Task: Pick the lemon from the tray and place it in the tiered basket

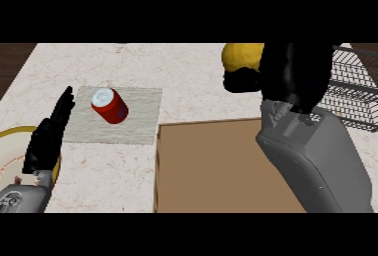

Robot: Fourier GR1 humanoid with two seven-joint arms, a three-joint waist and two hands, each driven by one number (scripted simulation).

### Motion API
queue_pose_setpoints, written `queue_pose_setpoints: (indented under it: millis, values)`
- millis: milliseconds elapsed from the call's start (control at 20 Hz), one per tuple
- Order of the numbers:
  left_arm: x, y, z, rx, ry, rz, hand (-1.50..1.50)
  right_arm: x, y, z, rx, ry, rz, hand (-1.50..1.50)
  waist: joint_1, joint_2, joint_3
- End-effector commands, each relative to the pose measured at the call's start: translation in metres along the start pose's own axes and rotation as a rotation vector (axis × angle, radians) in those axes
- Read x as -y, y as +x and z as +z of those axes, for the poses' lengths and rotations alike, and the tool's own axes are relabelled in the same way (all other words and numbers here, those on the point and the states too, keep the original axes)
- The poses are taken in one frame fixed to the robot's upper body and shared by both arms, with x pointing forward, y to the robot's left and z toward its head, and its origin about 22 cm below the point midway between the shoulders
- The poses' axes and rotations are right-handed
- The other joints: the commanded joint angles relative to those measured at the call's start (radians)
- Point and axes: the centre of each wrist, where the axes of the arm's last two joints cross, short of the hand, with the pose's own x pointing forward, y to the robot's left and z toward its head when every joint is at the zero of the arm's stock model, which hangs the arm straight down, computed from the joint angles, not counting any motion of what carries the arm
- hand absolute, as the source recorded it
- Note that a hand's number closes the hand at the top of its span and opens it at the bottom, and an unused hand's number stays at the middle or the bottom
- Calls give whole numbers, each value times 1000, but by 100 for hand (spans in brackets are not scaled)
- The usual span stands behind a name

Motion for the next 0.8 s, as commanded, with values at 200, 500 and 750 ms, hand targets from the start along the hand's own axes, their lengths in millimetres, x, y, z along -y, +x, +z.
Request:
queue_pose_setpoints:
  millis: [200, 500, 750]
  values:
    - [2, -14, 2, 6, -7, -16, 0, 49, -23, -47, -73, 55, -32, 150, 3, 5, 0]
    - [-9, 9, -10, 6, -10, -7, 0, 36, -52, -75, -50, 49, 179, 150, 9, 5, 1]
    - [-7, 4, -15, 11, -8, -8, 0, 43, -84, -110, -88, -20, 376, 150, 10, 9, 0]
